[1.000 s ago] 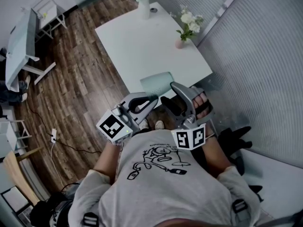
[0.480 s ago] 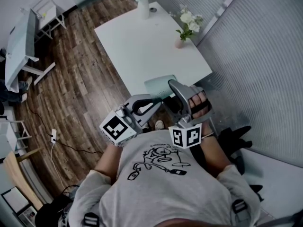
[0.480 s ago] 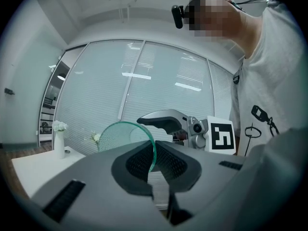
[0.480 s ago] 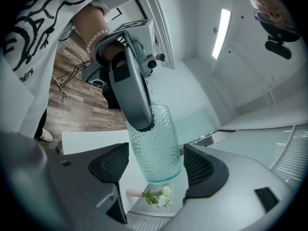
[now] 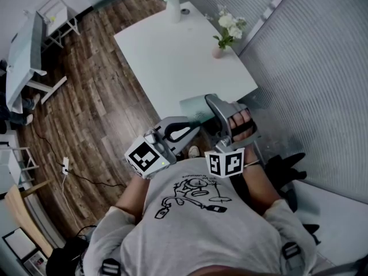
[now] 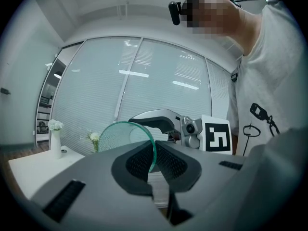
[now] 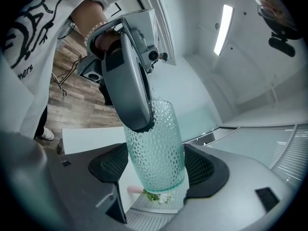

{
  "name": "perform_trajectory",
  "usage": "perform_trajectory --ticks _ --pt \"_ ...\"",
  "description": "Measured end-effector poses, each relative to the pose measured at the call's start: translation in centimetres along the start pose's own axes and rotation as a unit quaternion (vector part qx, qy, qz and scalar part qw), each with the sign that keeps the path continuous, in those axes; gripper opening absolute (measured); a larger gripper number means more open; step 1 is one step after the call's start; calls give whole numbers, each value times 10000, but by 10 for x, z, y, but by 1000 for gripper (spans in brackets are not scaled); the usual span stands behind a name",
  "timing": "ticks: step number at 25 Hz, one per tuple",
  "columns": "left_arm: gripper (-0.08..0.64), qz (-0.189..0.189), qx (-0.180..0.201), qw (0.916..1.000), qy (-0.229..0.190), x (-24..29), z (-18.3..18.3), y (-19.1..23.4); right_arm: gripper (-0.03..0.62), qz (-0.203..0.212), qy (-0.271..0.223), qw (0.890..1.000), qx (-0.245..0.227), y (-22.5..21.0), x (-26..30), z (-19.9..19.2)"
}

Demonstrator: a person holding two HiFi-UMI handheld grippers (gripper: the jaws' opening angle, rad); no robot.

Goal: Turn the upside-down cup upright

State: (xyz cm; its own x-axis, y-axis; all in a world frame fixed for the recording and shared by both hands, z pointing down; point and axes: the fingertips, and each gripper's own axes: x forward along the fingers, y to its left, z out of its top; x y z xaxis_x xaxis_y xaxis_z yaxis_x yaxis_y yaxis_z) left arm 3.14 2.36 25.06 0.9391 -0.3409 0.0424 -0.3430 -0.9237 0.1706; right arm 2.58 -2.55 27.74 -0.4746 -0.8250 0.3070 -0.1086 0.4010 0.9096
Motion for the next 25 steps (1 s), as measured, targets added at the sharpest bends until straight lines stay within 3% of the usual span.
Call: perform_trajectory --ticks 16,25 --pt "21 216 128 9996 -84 -1 4 8 351 -29 4 9996 271 -3 6 -2" --pt "79 468 166 9984 -287 -8 12 19 351 -105 51 9988 469 -7 7 -8"
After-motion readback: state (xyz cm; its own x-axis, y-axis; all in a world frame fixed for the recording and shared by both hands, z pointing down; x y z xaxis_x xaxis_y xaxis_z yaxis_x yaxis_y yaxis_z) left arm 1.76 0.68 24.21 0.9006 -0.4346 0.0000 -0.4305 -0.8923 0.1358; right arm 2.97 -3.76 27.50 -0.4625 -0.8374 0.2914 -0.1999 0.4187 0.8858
